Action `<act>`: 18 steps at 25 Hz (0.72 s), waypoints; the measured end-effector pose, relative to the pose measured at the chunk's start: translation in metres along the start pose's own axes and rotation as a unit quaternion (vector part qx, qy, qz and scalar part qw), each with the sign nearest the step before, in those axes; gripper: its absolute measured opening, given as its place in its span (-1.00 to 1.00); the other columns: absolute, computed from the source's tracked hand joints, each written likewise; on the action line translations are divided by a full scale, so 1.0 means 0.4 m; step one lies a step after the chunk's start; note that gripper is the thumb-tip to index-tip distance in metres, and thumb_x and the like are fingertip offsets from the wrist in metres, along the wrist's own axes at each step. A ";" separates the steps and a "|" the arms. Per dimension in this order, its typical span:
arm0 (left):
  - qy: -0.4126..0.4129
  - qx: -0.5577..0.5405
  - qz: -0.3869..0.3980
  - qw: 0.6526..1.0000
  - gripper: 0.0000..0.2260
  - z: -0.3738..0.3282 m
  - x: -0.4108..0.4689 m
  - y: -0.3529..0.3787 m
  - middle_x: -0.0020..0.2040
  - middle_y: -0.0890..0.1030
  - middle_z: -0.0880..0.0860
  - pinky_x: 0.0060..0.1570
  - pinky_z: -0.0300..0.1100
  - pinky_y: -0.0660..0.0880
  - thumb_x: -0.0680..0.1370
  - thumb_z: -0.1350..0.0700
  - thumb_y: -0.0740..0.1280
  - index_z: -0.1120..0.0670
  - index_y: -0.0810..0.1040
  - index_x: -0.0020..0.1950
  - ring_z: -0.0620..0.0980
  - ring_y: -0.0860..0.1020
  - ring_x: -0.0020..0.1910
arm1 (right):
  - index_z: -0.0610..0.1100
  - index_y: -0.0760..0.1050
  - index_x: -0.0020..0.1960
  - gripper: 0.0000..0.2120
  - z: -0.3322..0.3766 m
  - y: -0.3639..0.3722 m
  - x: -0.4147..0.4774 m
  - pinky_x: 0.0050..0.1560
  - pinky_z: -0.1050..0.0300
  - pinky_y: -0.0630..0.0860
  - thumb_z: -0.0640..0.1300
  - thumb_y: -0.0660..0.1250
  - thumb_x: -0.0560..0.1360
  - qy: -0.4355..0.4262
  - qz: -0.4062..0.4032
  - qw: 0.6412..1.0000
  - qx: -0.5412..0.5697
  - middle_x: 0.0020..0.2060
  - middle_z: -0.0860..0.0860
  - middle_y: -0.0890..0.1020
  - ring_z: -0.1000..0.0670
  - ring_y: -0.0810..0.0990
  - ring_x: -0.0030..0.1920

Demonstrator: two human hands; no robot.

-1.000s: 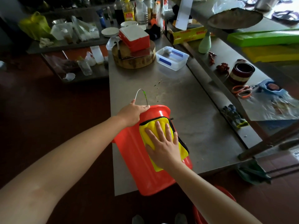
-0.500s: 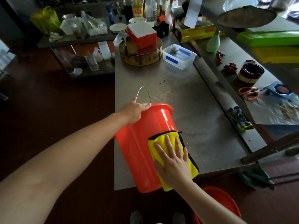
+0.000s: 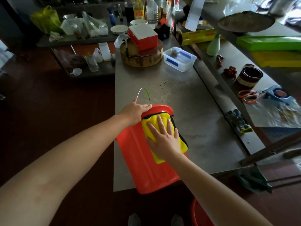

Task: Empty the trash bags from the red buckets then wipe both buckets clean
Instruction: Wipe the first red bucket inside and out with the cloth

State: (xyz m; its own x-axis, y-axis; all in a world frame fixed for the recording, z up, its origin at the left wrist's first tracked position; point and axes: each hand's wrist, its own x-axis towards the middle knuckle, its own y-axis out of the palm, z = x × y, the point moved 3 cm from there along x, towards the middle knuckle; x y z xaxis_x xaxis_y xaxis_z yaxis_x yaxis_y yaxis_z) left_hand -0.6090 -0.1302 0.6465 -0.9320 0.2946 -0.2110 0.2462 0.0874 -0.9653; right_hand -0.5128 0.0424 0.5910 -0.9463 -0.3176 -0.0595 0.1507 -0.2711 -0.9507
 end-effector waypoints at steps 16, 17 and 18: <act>-0.069 0.061 -0.099 0.991 -0.31 0.043 -0.191 0.035 0.53 0.36 0.08 0.55 -0.02 0.04 0.50 0.40 0.17 0.07 0.16 0.62 0.02 0.35 0.49 | 0.48 -0.27 0.50 -0.39 -0.070 0.101 -0.304 0.48 -0.52 -0.13 0.49 -0.12 0.52 0.036 -0.026 0.999 0.028 0.63 0.09 -0.22 -0.11 -0.38 0.59; -0.085 0.057 -0.108 0.989 -0.31 0.052 -0.218 0.045 0.53 0.36 0.10 0.55 -0.01 0.07 0.50 0.40 0.19 0.08 0.16 0.62 0.04 0.36 0.48 | 0.49 -0.28 0.50 -0.37 -0.071 0.105 -0.312 0.47 -0.52 -0.13 0.50 -0.12 0.51 0.042 -0.025 0.998 0.040 0.62 0.08 -0.26 -0.11 -0.39 0.58; -0.100 0.052 -0.120 0.986 -0.31 0.058 -0.246 0.055 0.53 0.36 0.12 0.53 0.00 0.11 0.49 0.41 0.18 0.09 0.16 0.62 0.09 0.37 0.47 | 0.49 -0.27 0.51 -0.36 -0.074 0.109 -0.318 0.47 -0.53 -0.12 0.51 -0.12 0.49 0.047 -0.024 0.997 0.056 0.61 0.08 -0.30 -0.11 -0.41 0.58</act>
State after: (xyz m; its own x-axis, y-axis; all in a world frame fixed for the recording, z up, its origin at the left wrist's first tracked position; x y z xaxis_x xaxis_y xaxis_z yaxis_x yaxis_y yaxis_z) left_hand -0.5179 -0.1796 0.6425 -0.9965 0.0826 0.0104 -0.0079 0.0299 -0.9995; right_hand -0.3944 0.0980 0.5482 -0.9751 -0.2167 -0.0479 0.1304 -0.3848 -0.9138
